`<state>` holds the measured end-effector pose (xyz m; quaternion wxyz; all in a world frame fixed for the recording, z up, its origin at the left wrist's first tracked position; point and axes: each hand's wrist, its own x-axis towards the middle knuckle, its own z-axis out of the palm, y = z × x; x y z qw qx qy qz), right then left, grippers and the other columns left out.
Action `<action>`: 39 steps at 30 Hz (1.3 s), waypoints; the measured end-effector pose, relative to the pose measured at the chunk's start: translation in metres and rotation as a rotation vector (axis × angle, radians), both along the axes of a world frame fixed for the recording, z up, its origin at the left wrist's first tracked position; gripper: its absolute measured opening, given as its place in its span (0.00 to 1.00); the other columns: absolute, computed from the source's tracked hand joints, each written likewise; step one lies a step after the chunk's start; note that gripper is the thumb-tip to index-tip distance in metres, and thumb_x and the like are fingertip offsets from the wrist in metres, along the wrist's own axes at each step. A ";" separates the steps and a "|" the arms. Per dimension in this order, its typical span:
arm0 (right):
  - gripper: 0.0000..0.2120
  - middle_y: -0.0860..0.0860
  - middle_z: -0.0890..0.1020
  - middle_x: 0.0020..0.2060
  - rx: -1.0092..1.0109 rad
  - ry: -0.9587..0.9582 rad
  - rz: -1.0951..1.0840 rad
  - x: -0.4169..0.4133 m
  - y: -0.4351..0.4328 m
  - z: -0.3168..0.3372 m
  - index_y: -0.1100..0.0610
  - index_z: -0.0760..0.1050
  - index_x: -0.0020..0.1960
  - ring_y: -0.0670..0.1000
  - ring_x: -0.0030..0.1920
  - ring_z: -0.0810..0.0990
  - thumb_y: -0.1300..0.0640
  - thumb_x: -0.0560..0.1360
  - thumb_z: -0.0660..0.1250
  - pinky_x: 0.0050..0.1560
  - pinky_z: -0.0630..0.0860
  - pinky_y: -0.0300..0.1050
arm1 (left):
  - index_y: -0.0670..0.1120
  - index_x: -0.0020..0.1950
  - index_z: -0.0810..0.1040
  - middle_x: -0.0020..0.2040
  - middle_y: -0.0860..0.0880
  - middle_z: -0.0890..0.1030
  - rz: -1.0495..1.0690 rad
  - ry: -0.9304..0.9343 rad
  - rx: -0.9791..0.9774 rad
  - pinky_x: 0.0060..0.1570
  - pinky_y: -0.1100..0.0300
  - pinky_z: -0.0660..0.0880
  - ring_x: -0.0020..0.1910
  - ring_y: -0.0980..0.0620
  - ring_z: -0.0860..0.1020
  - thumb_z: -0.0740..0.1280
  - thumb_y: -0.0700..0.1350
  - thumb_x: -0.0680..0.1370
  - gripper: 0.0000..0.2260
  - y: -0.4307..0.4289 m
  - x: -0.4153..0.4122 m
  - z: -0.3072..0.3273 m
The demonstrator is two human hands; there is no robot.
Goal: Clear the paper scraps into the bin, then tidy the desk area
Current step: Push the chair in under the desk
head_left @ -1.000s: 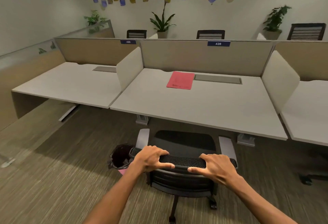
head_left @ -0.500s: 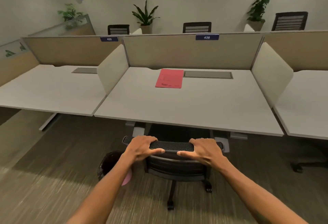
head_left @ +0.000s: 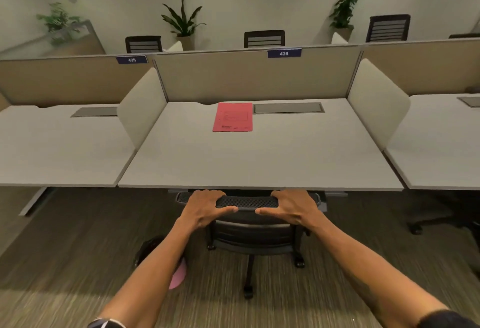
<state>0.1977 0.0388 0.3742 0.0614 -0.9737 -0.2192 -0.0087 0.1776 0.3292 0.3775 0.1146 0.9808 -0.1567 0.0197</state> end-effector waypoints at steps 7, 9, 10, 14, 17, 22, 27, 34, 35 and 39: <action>0.35 0.45 0.74 0.29 0.017 0.050 -0.018 0.020 0.010 0.003 0.50 0.67 0.35 0.47 0.29 0.71 0.17 0.68 0.48 0.34 0.68 0.43 | 0.51 0.46 0.79 0.41 0.54 0.81 0.017 -0.006 0.027 0.43 0.55 0.68 0.39 0.54 0.76 0.54 0.78 0.72 0.32 0.010 0.023 0.003; 0.33 0.44 0.74 0.29 -0.003 0.086 -0.025 0.024 0.011 0.005 0.47 0.65 0.35 0.46 0.29 0.70 0.17 0.67 0.47 0.37 0.68 0.44 | 0.51 0.44 0.77 0.40 0.53 0.80 0.024 0.004 0.039 0.45 0.54 0.69 0.38 0.53 0.75 0.53 0.78 0.72 0.32 0.010 0.027 0.004; 0.34 0.45 0.75 0.30 -0.025 0.096 -0.035 0.026 0.014 0.006 0.47 0.65 0.35 0.46 0.30 0.70 0.16 0.67 0.45 0.39 0.68 0.45 | 0.51 0.44 0.77 0.40 0.53 0.80 0.027 0.012 0.041 0.46 0.54 0.70 0.39 0.53 0.75 0.53 0.78 0.72 0.32 0.012 0.029 0.003; 0.47 0.49 0.81 0.49 -0.101 0.131 -0.105 0.024 0.019 0.004 0.48 0.76 0.60 0.52 0.51 0.76 0.16 0.66 0.40 0.53 0.67 0.55 | 0.50 0.47 0.78 0.43 0.52 0.80 0.033 0.050 0.066 0.52 0.52 0.72 0.41 0.52 0.76 0.52 0.78 0.73 0.33 0.015 0.035 0.002; 0.48 0.53 0.74 0.68 -0.147 0.204 -0.174 0.019 0.025 0.008 0.44 0.66 0.74 0.58 0.69 0.69 0.16 0.66 0.40 0.67 0.64 0.64 | 0.50 0.49 0.78 0.45 0.52 0.81 0.051 0.065 0.065 0.57 0.49 0.72 0.43 0.52 0.75 0.52 0.77 0.73 0.33 0.017 0.035 0.003; 0.47 0.56 0.72 0.71 -0.101 0.203 -0.267 -0.005 0.036 0.011 0.48 0.64 0.77 0.59 0.72 0.67 0.20 0.70 0.41 0.73 0.59 0.61 | 0.49 0.64 0.76 0.62 0.48 0.79 0.077 0.093 0.037 0.71 0.46 0.63 0.63 0.47 0.75 0.51 0.72 0.77 0.32 0.012 0.022 0.001; 0.40 0.56 0.67 0.75 -0.003 0.142 -0.359 -0.035 0.055 0.007 0.52 0.60 0.78 0.59 0.77 0.60 0.27 0.77 0.44 0.79 0.51 0.59 | 0.47 0.78 0.63 0.77 0.47 0.66 0.071 0.098 0.008 0.79 0.46 0.52 0.78 0.45 0.61 0.51 0.62 0.83 0.28 0.009 -0.004 -0.003; 0.33 0.57 0.47 0.81 -0.009 0.183 -0.364 -0.066 0.069 0.010 0.55 0.44 0.82 0.59 0.81 0.42 0.38 0.84 0.44 0.80 0.41 0.58 | 0.46 0.82 0.47 0.83 0.47 0.48 0.022 0.123 0.045 0.80 0.49 0.43 0.82 0.48 0.45 0.47 0.57 0.85 0.28 0.016 -0.034 -0.001; 0.33 0.57 0.46 0.82 -0.008 0.197 -0.361 -0.069 0.071 0.012 0.55 0.43 0.82 0.59 0.81 0.41 0.39 0.84 0.43 0.80 0.40 0.58 | 0.46 0.82 0.46 0.83 0.47 0.47 0.020 0.138 0.047 0.80 0.49 0.42 0.82 0.48 0.44 0.46 0.57 0.86 0.28 0.017 -0.038 0.000; 0.31 0.56 0.42 0.81 0.012 0.239 -0.336 -0.083 0.077 0.020 0.55 0.41 0.82 0.58 0.80 0.38 0.41 0.85 0.43 0.80 0.39 0.57 | 0.45 0.82 0.46 0.83 0.47 0.45 0.042 0.197 0.007 0.80 0.49 0.44 0.82 0.48 0.43 0.47 0.55 0.86 0.28 0.016 -0.055 0.008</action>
